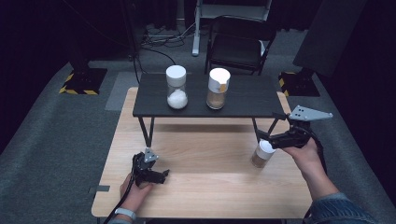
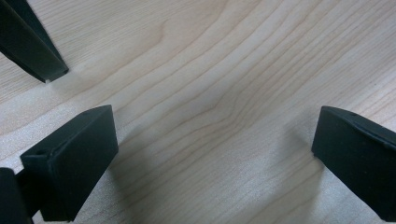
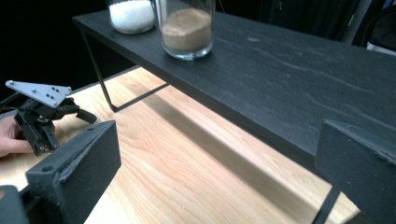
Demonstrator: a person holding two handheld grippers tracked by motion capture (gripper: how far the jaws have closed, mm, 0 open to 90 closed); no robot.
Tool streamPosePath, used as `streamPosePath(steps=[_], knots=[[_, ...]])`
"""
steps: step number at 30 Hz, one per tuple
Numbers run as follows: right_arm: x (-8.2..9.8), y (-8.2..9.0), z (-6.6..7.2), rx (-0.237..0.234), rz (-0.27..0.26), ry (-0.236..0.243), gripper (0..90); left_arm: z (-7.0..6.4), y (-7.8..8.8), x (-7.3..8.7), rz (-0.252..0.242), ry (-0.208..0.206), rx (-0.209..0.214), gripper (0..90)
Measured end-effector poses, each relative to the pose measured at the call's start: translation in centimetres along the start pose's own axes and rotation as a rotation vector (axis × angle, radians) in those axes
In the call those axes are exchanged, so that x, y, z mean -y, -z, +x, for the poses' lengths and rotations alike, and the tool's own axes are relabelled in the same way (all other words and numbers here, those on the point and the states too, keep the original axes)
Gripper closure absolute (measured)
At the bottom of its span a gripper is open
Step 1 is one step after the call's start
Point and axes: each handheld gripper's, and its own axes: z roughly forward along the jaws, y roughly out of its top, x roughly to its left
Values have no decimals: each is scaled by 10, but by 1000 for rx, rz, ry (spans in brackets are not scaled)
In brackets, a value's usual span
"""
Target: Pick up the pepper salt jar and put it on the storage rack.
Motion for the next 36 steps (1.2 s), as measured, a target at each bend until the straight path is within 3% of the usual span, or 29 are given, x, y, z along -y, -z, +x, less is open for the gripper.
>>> streamPosePath(steps=[36], knots=[[58, 28, -9, 80, 29, -27, 0, 0, 0, 0, -1, 1, -1, 2]])
